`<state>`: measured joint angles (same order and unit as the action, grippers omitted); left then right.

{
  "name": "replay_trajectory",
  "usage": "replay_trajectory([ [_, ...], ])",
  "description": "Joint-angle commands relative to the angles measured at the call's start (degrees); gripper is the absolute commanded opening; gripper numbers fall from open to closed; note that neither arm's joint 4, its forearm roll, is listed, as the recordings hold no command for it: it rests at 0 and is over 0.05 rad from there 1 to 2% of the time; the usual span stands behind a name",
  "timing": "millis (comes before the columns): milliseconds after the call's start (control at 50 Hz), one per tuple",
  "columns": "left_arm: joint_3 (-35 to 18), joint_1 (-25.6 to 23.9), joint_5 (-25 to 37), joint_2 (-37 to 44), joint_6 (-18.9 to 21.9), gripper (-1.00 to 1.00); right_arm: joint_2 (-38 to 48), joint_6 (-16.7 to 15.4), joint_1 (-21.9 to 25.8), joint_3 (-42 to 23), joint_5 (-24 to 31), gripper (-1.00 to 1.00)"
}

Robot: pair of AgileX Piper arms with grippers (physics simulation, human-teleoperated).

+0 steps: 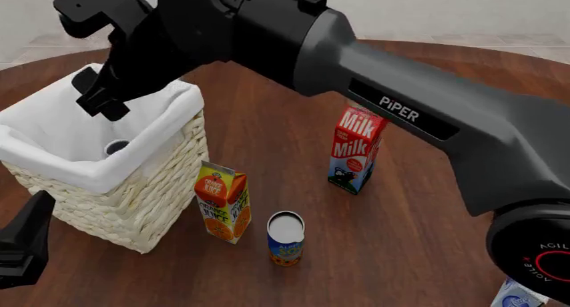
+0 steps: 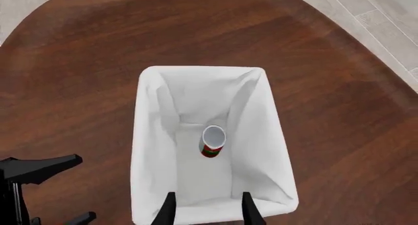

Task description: Pick up the alphabet soup and the tomato sauce, and put them in the basket.

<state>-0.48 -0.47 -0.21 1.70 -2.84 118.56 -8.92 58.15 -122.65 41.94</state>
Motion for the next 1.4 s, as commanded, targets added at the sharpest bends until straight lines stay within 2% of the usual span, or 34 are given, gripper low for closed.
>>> replay_trajectory([
  [20,0.0,0.0,0.0,-0.1,0.2,1.00,-1.7,-0.1,0.0,0.0,0.5,1.00],
  [720,0.1,-0.1,0.1,-0.2,1.1,1.00,-8.2,-0.7,-1.4,5.6,-0.1,1.00],
  [1120,0.1,-0.3,0.1,-0.2,1.8,1.00,-11.7,-0.3,-2.9,12.1,-2.6,1.00],
  [1140,0.2,-0.1,0.1,-0.2,0.7,1.00,-11.8,-0.2,-2.9,12.4,-2.7,1.00],
  [1400,0.2,-0.1,0.0,-0.2,0.7,1.00,-14.0,0.4,-3.8,16.2,-4.2,1.00],
])
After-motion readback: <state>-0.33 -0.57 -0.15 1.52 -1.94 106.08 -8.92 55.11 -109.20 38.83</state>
